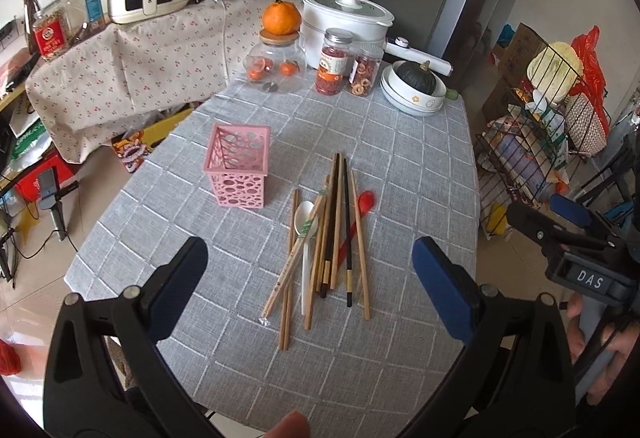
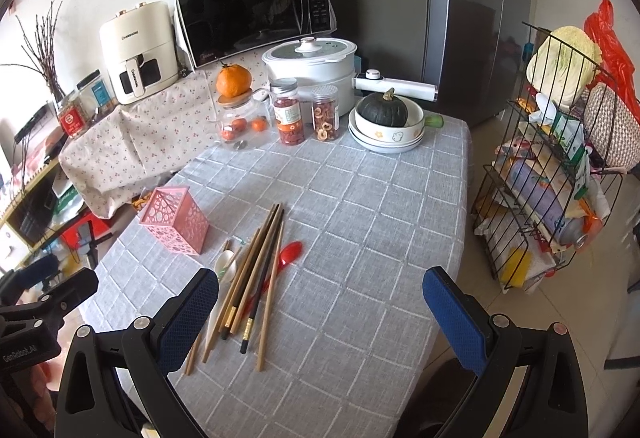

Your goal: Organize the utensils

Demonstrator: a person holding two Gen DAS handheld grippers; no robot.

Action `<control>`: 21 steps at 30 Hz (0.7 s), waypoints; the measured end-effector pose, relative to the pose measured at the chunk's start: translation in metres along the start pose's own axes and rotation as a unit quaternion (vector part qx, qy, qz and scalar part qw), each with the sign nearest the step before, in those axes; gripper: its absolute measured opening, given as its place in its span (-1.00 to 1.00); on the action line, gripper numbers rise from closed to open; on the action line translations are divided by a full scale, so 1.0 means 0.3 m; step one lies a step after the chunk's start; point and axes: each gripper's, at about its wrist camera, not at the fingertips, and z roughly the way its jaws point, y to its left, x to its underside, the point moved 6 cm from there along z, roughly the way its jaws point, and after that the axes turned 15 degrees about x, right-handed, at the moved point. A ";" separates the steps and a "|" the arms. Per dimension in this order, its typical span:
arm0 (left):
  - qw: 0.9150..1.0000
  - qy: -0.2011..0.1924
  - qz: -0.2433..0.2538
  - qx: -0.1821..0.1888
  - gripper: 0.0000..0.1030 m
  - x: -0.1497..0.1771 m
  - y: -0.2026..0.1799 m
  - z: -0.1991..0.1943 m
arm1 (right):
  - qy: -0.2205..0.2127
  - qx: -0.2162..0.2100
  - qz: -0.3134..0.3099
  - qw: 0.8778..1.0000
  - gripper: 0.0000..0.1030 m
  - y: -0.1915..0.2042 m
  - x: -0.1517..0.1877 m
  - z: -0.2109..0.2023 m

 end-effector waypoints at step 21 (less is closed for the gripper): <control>0.983 0.179 -0.020 0.036 -0.62 0.058 0.121 0.546 | 0.191 -0.047 0.015 0.980 0.99 -0.007 0.051 0.405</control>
